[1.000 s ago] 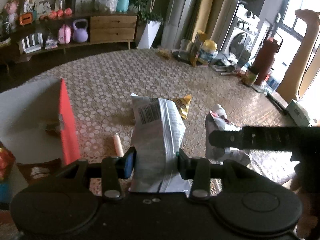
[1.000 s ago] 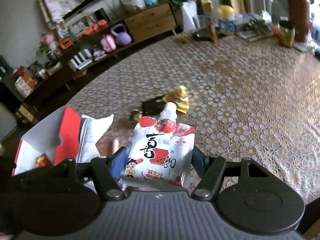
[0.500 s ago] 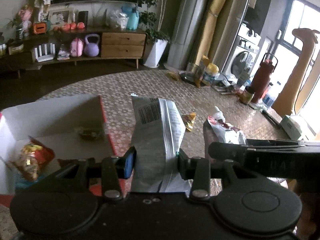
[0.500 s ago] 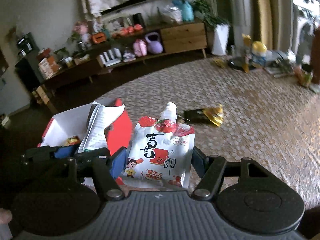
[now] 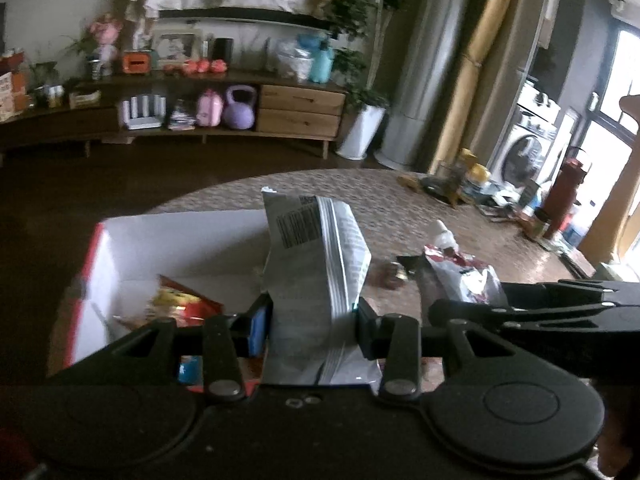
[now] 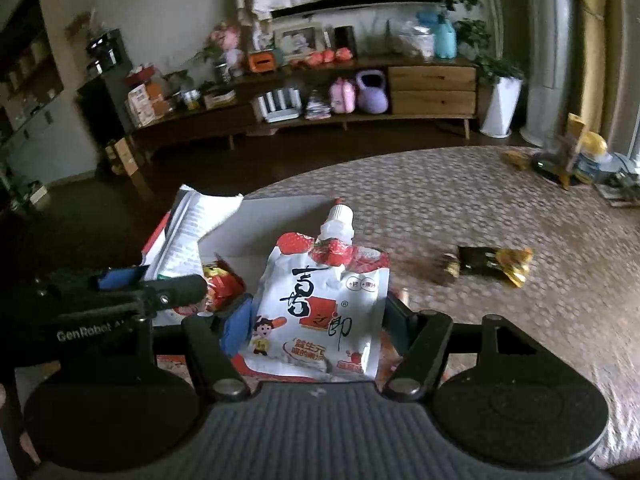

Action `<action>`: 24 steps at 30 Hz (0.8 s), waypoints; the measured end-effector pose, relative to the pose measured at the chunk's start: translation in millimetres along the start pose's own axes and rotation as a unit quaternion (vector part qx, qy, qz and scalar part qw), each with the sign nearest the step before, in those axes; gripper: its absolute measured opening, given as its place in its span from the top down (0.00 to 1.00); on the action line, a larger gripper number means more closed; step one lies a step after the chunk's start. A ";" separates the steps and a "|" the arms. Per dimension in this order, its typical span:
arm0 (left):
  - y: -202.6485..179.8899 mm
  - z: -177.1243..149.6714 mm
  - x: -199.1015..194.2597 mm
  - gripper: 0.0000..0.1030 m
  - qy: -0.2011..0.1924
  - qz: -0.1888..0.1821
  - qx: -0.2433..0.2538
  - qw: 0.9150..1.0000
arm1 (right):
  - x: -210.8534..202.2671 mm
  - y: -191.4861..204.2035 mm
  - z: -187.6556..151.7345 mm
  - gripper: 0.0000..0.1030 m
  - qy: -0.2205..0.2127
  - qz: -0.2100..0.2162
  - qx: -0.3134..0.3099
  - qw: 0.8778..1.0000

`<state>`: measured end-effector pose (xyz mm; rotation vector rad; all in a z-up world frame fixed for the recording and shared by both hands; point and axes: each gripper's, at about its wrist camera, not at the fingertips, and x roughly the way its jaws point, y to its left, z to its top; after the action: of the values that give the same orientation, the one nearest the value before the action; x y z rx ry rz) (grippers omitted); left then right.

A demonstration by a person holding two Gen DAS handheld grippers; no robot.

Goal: Organize snacks
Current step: 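Lift both held snacks and carry them over the red shoebox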

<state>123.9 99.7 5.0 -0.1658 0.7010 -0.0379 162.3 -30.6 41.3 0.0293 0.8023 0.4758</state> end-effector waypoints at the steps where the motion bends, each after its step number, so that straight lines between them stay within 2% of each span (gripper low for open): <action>1: 6.7 0.7 -0.5 0.61 -0.001 0.006 -0.002 1.000 | 3.9 5.0 1.1 0.34 0.002 0.002 -0.003 1.000; 13: 73.4 17.7 23.3 0.61 0.009 0.065 -0.021 0.998 | 64.0 52.0 15.6 0.34 0.026 0.012 -0.045 0.999; 24: 109.6 14.3 69.3 0.61 0.047 0.080 -0.024 0.995 | 124.5 67.4 15.8 0.34 0.068 0.012 -0.068 0.995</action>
<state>183.7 203.5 -46.5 -0.1543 0.8078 0.1256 220.6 84.4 -19.2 -0.1212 0.9028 0.5580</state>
